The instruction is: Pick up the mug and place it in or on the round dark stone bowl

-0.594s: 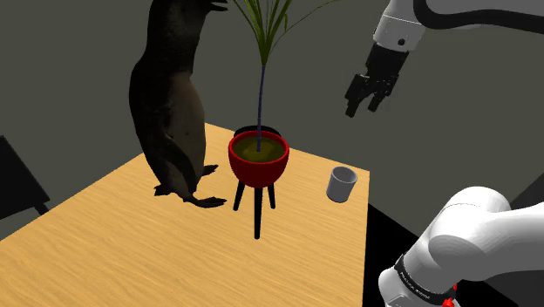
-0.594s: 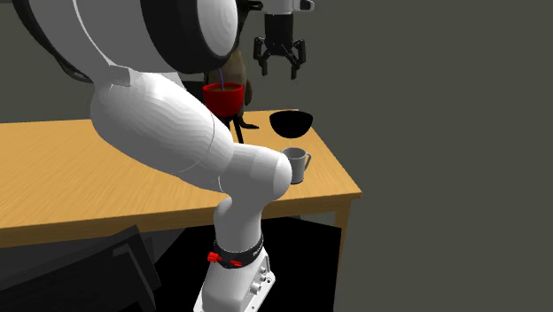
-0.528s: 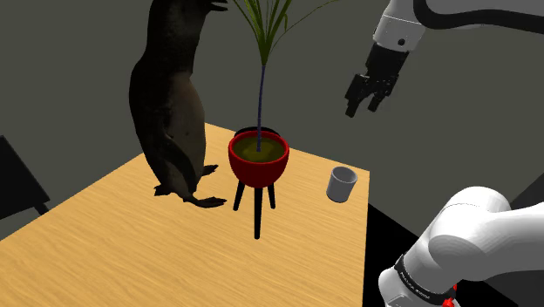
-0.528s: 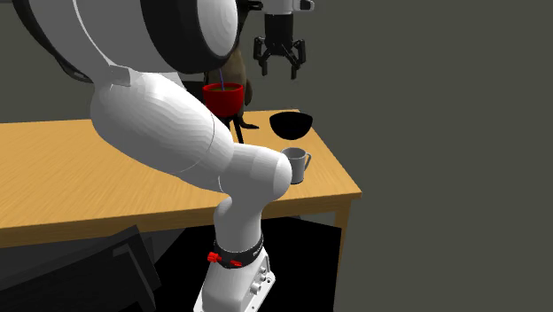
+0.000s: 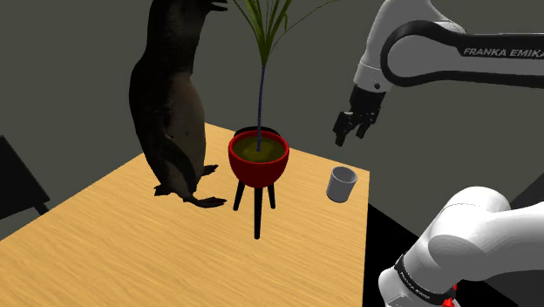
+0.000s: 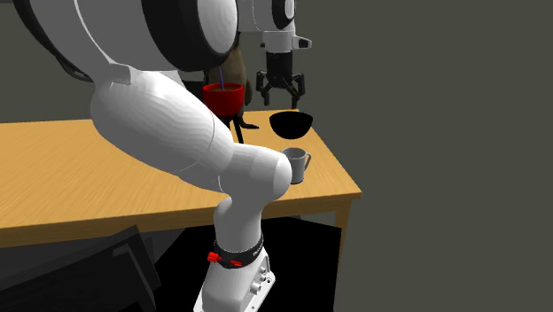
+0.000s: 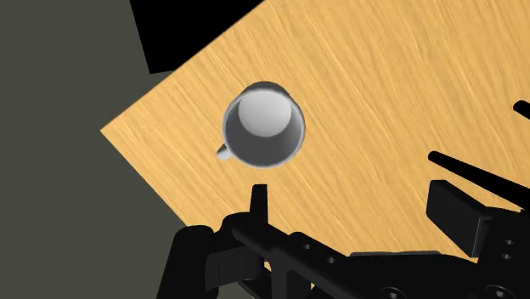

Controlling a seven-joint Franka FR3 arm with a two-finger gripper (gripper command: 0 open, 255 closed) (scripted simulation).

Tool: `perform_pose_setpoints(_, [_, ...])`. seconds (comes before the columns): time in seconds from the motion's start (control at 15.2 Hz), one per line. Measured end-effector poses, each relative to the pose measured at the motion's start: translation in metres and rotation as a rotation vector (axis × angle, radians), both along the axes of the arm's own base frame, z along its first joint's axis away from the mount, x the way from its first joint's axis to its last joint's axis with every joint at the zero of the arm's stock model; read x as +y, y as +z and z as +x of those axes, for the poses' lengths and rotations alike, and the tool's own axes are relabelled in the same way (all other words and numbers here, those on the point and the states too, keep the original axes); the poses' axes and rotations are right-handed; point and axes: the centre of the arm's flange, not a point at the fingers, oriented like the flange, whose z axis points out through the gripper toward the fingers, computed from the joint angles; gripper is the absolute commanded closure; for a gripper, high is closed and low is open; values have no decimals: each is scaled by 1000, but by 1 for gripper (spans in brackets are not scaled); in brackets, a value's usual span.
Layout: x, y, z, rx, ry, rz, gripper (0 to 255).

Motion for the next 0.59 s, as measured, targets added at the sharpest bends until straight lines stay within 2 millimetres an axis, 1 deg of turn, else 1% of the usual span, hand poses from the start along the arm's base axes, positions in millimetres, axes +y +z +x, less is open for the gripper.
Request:
perform_pose_setpoints(0.07, [-1, -15, -1, 6, 2, -5, 0])
perform_pose_setpoints(0.33, [3, -63, 8, 31, 9, -24, 0])
perform_pose_setpoints(0.46, [0, -89, 13, 44, 13, -35, 0])
perform_pose_setpoints(0.59, [0, -117, 11, 57, 17, -44, 0])
